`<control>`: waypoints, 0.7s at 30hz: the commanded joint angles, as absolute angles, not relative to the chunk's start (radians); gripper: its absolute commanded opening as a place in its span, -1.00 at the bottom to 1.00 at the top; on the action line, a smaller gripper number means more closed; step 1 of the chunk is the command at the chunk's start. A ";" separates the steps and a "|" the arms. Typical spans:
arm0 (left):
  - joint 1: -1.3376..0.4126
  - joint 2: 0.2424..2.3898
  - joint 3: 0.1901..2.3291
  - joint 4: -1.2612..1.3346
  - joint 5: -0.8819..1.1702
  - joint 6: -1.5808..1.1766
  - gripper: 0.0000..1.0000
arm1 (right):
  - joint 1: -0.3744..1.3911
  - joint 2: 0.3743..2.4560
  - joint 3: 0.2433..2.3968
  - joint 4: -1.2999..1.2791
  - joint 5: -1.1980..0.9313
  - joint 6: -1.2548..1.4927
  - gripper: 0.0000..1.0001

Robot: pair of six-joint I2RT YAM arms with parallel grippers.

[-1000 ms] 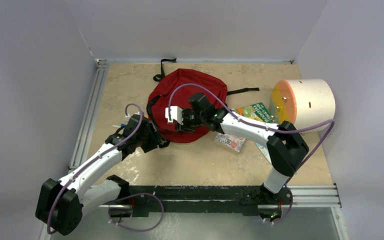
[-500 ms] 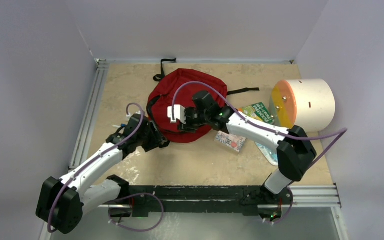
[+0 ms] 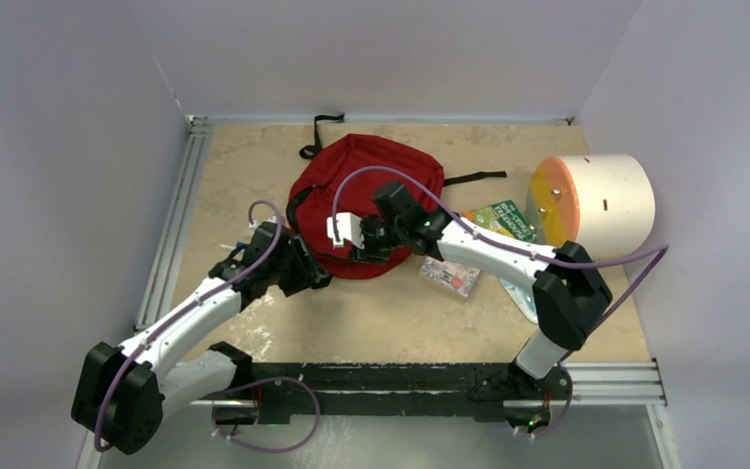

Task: Pack the student bag
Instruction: Adjust the student bag at the center of the board.

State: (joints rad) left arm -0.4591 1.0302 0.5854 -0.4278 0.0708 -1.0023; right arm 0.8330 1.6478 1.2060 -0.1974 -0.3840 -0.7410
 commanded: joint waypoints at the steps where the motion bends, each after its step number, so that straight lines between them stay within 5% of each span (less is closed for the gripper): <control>1: -0.456 1.023 0.595 -0.402 0.072 -0.984 -0.03 | 0.839 1.658 1.246 -0.195 -0.389 -0.756 -0.02; 11: -0.456 1.013 0.594 -0.414 0.063 -0.980 -0.03 | 0.839 1.724 1.270 -0.184 -0.362 -0.750 -0.35; 16: -0.456 1.008 0.592 -0.417 0.058 -0.983 -0.03 | 0.838 1.717 1.282 -0.178 -0.395 -0.727 -0.87; 21: -0.452 1.009 0.599 -0.399 0.077 -1.005 -0.02 | 0.839 1.690 1.273 -0.137 -0.470 -0.626 -1.00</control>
